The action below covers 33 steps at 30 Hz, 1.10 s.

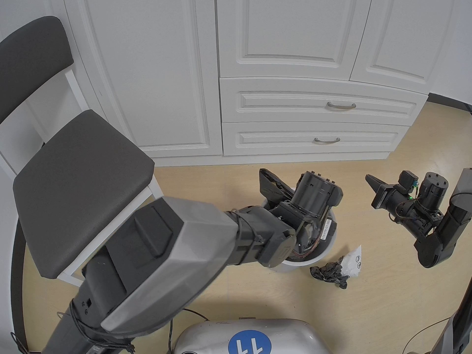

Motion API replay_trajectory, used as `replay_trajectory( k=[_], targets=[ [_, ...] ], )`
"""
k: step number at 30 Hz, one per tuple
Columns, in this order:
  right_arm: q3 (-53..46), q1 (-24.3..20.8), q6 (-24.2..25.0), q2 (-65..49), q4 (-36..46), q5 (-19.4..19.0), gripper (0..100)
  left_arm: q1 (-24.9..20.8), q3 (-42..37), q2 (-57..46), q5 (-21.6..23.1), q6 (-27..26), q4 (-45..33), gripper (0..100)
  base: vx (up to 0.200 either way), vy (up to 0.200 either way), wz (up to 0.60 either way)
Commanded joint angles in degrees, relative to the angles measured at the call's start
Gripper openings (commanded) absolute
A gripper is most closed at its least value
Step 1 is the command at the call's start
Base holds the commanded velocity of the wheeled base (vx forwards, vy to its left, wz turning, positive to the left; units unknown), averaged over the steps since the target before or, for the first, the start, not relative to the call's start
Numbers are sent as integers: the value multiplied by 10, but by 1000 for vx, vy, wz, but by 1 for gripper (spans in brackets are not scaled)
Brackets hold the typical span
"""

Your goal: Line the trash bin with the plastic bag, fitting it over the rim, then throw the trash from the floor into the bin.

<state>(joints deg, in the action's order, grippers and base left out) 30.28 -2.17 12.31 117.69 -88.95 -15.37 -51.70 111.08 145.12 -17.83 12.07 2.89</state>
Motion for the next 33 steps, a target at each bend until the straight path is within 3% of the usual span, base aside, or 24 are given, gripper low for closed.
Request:
replay_trajectory(
  k=[1,4,6,9,17,19,20,23,26,33],
  targets=[
    [43,-36,-105,41,-10,124,0,-7,-111,-73,-10,-34,8,100,0,0,0],
    [34,-56,-122,40,-10,141,0,-8,-139,-90,-50,-37,16,100,0,0,0],
    [20,-79,-116,33,-10,141,0,-8,-155,-101,-83,-37,22,100,0,0,0],
    [19,-104,-94,38,-10,141,0,-5,-172,-115,-98,-35,31,100,0,0,0],
    [68,-175,9,6,197,151,0,9,-268,-171,-98,-36,114,100,0,0,0],
    [72,-176,10,6,205,152,0,9,-271,-171,-98,-36,117,100,0,0,0],
    [93,-182,19,13,258,173,0,16,-308,-186,-98,-36,137,100,0,0,0],
    [109,-193,17,40,273,200,0,23,-354,-201,-95,-36,170,100,0,0,0],
    [114,-207,5,42,279,198,0,29,-385,-210,-95,-37,198,100,0,0,0],
    [217,-213,-88,87,350,193,0,41,-440,-233,-94,-35,233,100,0,0,0]
  ],
)
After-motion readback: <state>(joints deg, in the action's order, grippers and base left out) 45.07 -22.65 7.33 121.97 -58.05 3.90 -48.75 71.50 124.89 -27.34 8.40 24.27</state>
